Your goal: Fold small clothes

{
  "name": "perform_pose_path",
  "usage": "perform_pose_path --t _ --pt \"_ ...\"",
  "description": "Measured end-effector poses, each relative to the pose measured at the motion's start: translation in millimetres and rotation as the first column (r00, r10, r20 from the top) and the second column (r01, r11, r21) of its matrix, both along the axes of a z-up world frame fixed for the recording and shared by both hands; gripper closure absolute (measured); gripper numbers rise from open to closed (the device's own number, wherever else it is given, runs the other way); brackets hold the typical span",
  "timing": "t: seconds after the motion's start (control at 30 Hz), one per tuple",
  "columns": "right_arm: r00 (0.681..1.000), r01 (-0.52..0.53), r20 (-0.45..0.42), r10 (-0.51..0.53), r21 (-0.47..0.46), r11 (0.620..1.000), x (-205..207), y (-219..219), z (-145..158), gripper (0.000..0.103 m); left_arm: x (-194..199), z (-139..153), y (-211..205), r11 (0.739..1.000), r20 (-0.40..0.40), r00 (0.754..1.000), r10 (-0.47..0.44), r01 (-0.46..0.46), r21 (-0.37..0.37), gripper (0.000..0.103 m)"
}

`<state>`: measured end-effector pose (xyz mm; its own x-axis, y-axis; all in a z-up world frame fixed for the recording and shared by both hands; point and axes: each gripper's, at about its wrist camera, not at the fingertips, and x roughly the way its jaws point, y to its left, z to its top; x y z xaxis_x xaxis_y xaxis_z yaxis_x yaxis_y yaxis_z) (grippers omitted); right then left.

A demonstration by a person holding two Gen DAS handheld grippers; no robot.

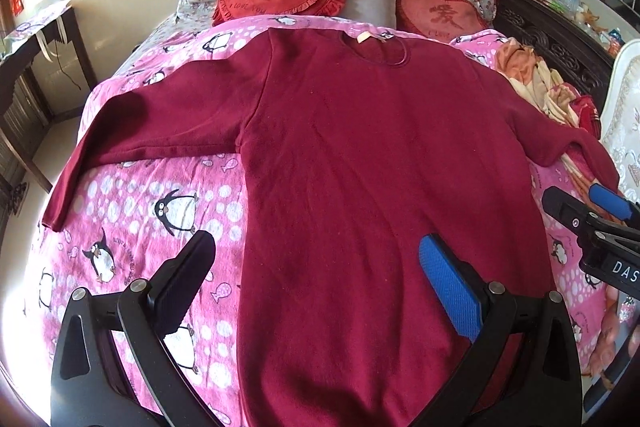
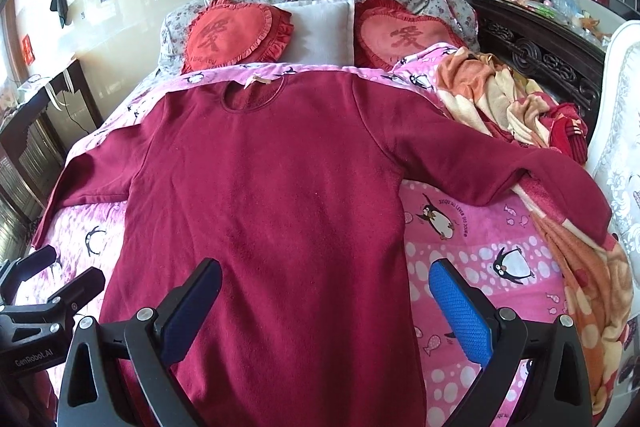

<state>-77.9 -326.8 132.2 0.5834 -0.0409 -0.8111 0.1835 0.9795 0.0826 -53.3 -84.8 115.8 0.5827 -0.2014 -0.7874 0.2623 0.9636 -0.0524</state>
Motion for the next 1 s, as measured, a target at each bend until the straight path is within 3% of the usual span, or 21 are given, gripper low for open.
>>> perform_pose_path --t 1.0 --pt "1.000 0.001 -0.026 -0.001 0.017 1.000 39.7 7.4 -11.1 0.000 27.4 -6.1 3.7 1.000 -0.005 1.000 0.024 -0.024 0.018 0.001"
